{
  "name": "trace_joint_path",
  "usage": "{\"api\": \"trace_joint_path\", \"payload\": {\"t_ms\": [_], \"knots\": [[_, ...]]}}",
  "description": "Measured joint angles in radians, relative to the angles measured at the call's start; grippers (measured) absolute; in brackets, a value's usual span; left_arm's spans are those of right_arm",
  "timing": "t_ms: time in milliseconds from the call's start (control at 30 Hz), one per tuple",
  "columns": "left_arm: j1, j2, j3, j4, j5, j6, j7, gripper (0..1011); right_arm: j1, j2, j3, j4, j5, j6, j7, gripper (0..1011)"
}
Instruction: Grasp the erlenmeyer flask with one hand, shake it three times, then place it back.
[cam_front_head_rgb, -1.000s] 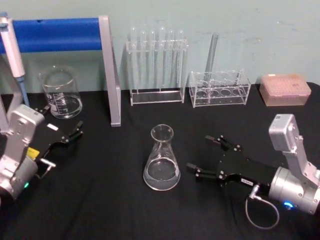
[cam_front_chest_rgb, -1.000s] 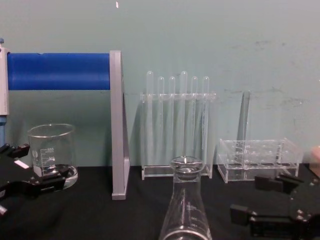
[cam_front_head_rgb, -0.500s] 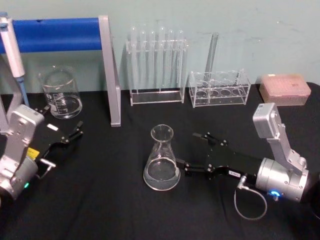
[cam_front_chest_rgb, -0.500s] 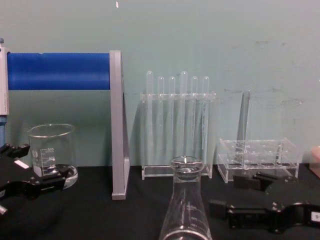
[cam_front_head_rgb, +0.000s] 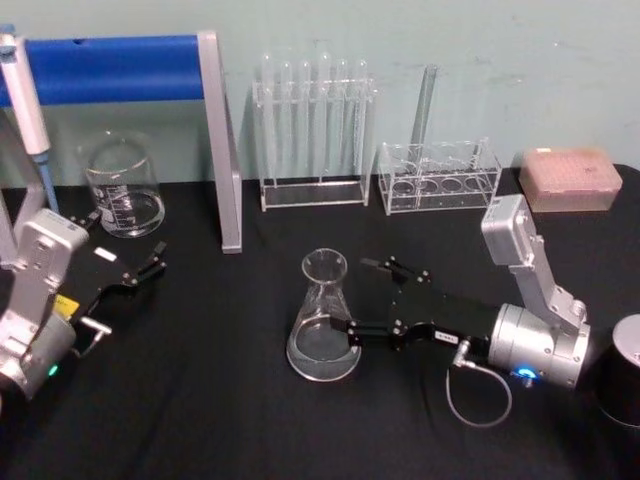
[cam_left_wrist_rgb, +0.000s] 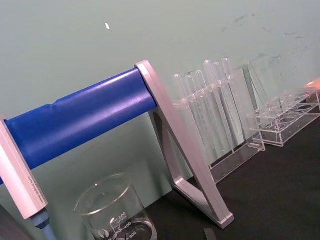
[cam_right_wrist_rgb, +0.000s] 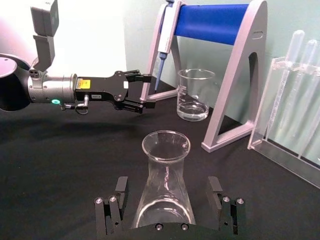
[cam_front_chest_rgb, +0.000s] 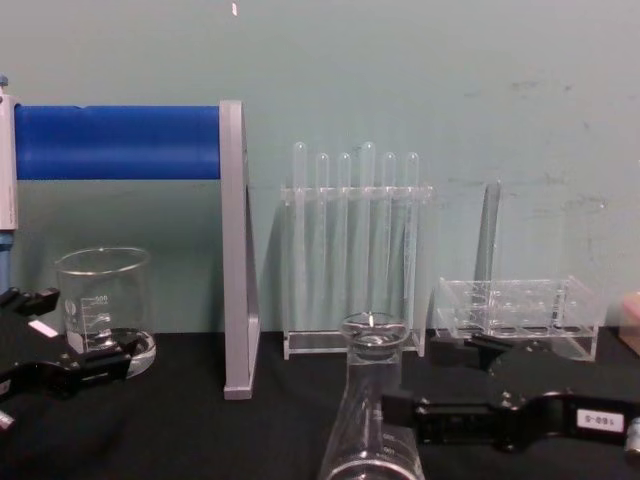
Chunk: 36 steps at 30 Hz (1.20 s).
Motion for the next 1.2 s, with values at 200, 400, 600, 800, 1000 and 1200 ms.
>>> {"api": "trace_joint_path", "payload": {"t_ms": [200,400,600,800,1000,1200], "knots": [[0.000,0.000,0.000,0.000,0.000,0.000,0.000,1001,0.023,-0.016,-0.015,0.024,-0.002,-0.010,0.010,1000],[0.000,0.000,0.000,0.000,0.000,0.000,0.000,1001,0.041,-0.028,-0.028,0.044,-0.007,-0.021,0.019,1000],[0.000,0.000,0.000,0.000,0.000,0.000,0.000,1001,0.057,-0.041,-0.037,0.064,-0.010,-0.023,0.021,1000],[0.000,0.000,0.000,0.000,0.000,0.000,0.000,1001,0.070,-0.052,-0.045,0.080,-0.014,-0.023,0.022,1000],[0.000,0.000,0.000,0.000,0.000,0.000,0.000,1001,0.082,-0.063,-0.053,0.094,-0.017,-0.021,0.024,1000],[0.000,0.000,0.000,0.000,0.000,0.000,0.000,1001,0.091,-0.074,-0.060,0.103,-0.021,-0.014,0.022,1000]]}}
